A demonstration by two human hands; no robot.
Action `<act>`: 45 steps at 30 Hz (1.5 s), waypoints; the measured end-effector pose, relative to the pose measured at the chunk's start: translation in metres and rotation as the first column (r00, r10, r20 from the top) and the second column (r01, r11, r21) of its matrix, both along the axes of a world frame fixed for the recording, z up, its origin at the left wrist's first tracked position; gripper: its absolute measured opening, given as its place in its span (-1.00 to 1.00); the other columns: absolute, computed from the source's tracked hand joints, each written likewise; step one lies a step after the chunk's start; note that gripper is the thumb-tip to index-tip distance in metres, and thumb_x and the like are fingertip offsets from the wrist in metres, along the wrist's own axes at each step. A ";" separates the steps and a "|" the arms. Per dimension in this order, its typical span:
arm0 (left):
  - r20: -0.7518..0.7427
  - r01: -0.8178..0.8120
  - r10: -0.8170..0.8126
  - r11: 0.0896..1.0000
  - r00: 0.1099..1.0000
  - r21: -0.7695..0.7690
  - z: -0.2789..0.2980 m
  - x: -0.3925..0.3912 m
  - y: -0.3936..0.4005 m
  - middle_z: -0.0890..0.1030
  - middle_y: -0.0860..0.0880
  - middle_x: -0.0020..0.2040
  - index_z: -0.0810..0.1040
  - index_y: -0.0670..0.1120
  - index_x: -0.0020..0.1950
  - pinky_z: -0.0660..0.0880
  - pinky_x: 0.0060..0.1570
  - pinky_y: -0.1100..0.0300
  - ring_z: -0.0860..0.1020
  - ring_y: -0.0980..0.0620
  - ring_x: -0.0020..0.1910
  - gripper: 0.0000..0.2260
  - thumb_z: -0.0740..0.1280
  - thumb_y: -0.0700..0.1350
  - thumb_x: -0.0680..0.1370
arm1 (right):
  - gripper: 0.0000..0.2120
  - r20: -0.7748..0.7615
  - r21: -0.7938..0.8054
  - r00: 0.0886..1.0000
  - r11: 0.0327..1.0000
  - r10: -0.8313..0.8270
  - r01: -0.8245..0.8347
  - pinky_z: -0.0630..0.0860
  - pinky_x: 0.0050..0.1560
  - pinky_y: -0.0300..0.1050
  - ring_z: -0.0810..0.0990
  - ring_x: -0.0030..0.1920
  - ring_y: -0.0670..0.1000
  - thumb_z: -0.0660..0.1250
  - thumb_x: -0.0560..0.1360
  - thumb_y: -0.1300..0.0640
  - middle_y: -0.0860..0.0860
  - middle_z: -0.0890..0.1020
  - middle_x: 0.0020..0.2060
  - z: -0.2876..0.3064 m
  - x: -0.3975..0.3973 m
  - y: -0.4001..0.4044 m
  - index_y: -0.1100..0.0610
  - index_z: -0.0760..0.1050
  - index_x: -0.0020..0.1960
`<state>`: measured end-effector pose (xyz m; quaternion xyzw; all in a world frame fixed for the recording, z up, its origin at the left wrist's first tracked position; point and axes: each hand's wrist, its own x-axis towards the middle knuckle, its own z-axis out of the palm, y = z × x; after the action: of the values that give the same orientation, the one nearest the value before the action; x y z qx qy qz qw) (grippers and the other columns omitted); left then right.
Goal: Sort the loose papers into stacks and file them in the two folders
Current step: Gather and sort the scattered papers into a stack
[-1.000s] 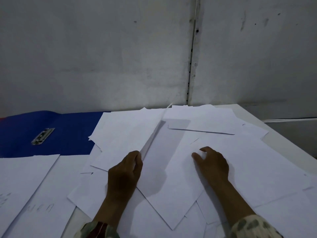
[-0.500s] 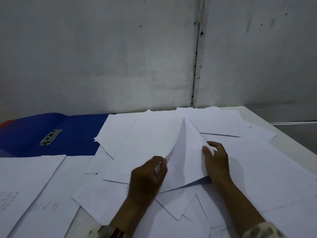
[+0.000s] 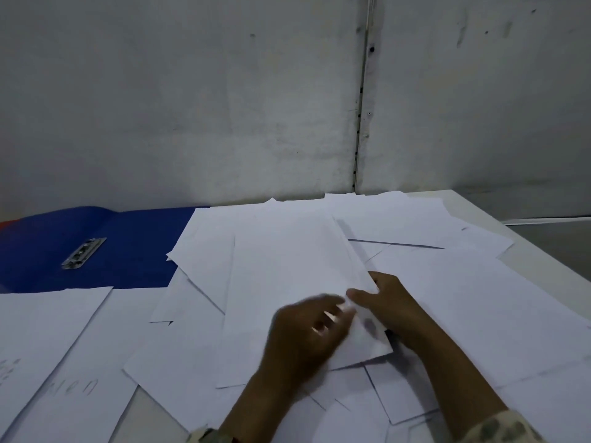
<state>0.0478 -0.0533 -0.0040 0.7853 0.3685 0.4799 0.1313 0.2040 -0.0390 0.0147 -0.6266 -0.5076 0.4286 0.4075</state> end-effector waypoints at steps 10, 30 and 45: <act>0.219 -0.352 0.569 0.721 0.793 -0.597 0.015 -0.055 0.030 0.30 -0.06 0.45 0.13 0.00 0.48 0.30 0.33 0.02 0.31 -0.09 0.40 -0.49 0.20 0.04 0.56 | -0.85 -0.204 0.044 0.979 0.999 -0.019 0.029 0.54 -0.23 -0.30 0.61 -0.12 -0.07 0.31 0.51 0.14 -0.06 0.64 -0.11 0.003 0.014 -0.001 0.06 0.51 0.08; 0.048 -0.379 0.518 0.682 0.854 -0.626 0.010 -0.063 0.032 0.54 -0.21 0.15 0.39 -0.19 0.27 0.47 0.13 0.00 0.51 -0.21 0.11 -0.70 0.23 -0.12 0.56 | -0.69 0.354 0.177 0.874 0.942 -0.332 0.286 0.42 0.00 -0.15 0.50 0.11 0.04 0.25 0.54 0.02 0.06 0.50 0.13 -0.004 0.022 0.016 0.10 0.46 0.23; -0.339 -0.660 0.567 0.616 0.750 -0.430 0.004 -0.073 0.040 0.59 -0.18 0.12 0.28 -0.13 0.35 0.49 0.03 0.03 0.57 -0.17 0.06 -0.64 0.12 0.00 0.60 | -0.73 0.956 0.255 0.157 0.967 -0.250 -0.012 0.48 0.03 0.24 0.67 -0.01 0.12 0.13 0.42 0.26 0.17 0.66 -0.07 -0.008 0.071 0.087 0.23 0.62 -0.12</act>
<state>-0.0247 -0.0129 0.0003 0.5813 0.7411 0.3070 0.1360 0.2755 0.0476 0.0062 -0.7471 -0.6394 -0.1645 0.0773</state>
